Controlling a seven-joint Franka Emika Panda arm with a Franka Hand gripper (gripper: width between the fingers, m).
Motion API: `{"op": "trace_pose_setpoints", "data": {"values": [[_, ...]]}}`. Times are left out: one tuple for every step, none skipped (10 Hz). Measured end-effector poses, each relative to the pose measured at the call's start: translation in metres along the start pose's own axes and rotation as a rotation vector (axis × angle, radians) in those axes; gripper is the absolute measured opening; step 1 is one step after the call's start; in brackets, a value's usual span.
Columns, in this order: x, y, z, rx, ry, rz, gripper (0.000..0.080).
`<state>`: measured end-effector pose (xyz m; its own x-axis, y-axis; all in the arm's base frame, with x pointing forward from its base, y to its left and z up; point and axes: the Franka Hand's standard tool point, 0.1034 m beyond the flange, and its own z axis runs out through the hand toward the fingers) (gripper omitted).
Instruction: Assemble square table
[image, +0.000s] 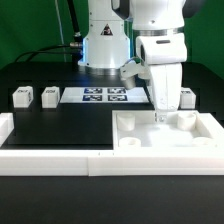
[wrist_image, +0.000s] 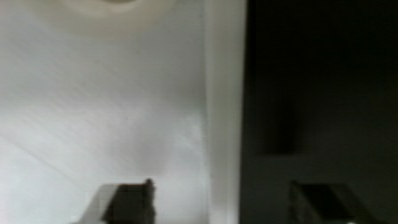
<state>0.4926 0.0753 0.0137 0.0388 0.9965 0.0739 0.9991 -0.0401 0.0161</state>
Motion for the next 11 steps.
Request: {"op": "trace_pose_setpoints", "data": {"values": [[0.0,0.0,0.0,0.0,0.0,0.0,0.061],[0.0,0.0,0.0,0.0,0.0,0.001,0.061],[0.0,0.0,0.0,0.0,0.0,0.001,0.0637],[0.0,0.0,0.0,0.0,0.0,0.001,0.0647],[-0.001,0.0,0.0,0.0,0.0,0.001,0.0647],[-0.001,0.0,0.0,0.0,0.0,0.001,0.0649],[-0.001,0.0,0.0,0.0,0.0,0.001,0.0649],[-0.001,0.0,0.0,0.0,0.0,0.002,0.0649],[0.0,0.0,-0.001,0.001,0.0,0.034,0.0649],[0.003,-0.003,-0.009,0.003,-0.006,0.1,0.0649],[0.009,-0.007,-0.018,-0.002,-0.01,0.127,0.0649]]}}
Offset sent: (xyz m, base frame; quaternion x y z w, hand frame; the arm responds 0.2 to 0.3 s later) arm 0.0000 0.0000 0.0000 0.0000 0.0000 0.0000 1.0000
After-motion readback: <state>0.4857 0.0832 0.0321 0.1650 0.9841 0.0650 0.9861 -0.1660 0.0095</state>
